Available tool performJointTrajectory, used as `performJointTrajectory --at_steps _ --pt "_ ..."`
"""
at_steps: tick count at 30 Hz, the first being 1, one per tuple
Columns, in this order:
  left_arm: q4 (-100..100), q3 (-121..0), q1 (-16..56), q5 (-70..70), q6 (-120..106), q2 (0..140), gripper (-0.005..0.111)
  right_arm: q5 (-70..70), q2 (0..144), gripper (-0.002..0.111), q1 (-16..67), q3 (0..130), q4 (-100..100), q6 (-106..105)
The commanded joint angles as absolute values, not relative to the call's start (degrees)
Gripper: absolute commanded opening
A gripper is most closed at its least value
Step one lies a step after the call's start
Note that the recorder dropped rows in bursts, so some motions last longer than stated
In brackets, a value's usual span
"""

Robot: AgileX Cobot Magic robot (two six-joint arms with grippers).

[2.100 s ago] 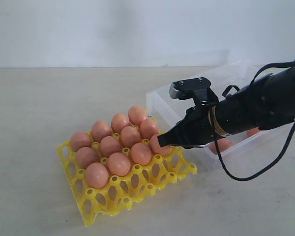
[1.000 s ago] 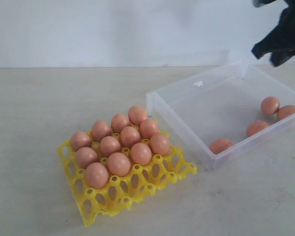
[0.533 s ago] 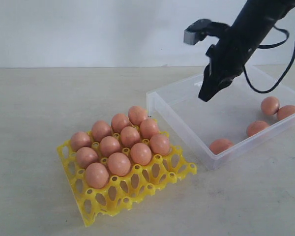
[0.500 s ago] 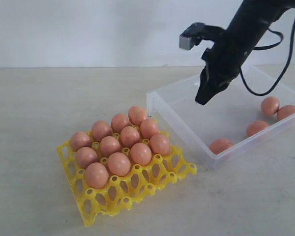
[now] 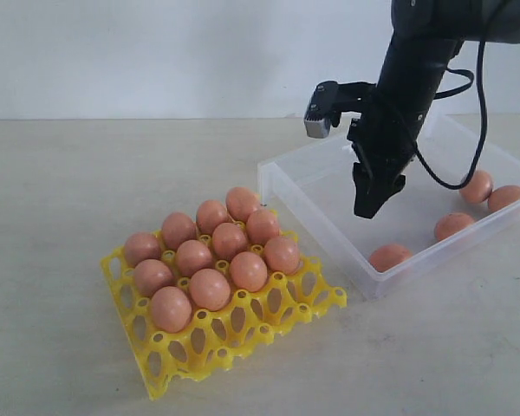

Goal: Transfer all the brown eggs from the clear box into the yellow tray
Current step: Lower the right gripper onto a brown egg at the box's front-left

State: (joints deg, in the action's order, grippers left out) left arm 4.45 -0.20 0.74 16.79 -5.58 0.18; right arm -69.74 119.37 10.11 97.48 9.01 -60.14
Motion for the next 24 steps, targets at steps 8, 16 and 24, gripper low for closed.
performJointTrajectory --at_steps 8,16,24 --pt "4.3 0.0 1.2 16.8 -5.4 0.0 0.004 -70.0 119.2 0.05 9.8 90.3 7.3 -59.4" --pt "4.3 0.0 1.2 16.8 -5.4 0.0 0.004 -70.0 119.2 0.05 9.8 90.3 7.7 -56.7" --pt "4.3 0.0 1.2 16.8 -5.4 0.0 0.004 -70.0 120.6 0.05 9.8 88.6 4.2 -57.5"
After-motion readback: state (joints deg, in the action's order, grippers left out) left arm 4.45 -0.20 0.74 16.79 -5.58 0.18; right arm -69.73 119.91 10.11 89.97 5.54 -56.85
